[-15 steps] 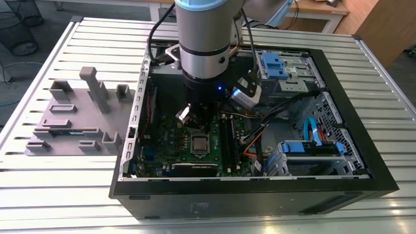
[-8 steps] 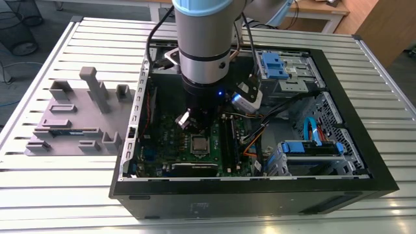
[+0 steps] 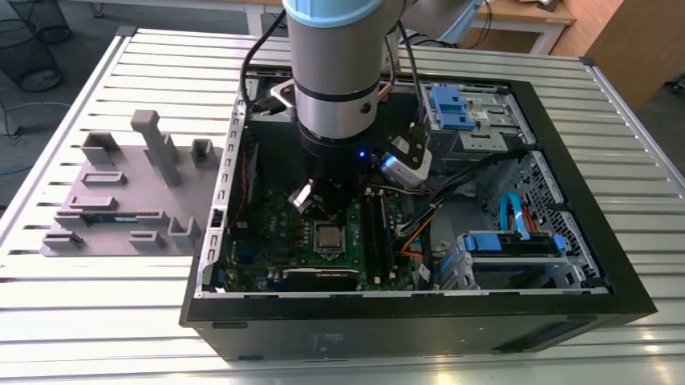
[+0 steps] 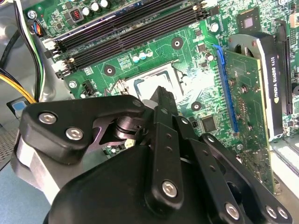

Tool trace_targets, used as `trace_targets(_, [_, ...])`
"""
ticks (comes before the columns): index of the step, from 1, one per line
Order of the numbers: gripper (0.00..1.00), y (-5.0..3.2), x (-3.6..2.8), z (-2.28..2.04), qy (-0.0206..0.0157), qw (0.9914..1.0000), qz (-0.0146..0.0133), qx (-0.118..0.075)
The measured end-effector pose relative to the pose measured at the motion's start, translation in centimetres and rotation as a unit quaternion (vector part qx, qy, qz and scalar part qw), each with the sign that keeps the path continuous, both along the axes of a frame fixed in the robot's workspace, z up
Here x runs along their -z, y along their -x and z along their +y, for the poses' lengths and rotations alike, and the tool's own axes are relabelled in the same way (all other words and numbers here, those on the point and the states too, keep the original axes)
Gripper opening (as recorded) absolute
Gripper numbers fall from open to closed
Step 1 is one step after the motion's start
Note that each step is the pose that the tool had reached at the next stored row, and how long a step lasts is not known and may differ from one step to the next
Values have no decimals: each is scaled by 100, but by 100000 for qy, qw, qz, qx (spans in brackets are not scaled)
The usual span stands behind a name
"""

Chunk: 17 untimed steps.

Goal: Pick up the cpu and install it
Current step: 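Install the first cpu locking lever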

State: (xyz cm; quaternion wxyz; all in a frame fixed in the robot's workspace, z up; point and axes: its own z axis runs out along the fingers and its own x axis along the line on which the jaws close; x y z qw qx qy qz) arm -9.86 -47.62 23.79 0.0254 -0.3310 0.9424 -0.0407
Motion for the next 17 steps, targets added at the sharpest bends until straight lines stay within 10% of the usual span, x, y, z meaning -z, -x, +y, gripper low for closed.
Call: trace_targets(17, [11, 1, -89, 0, 0, 100000, -2, 1])
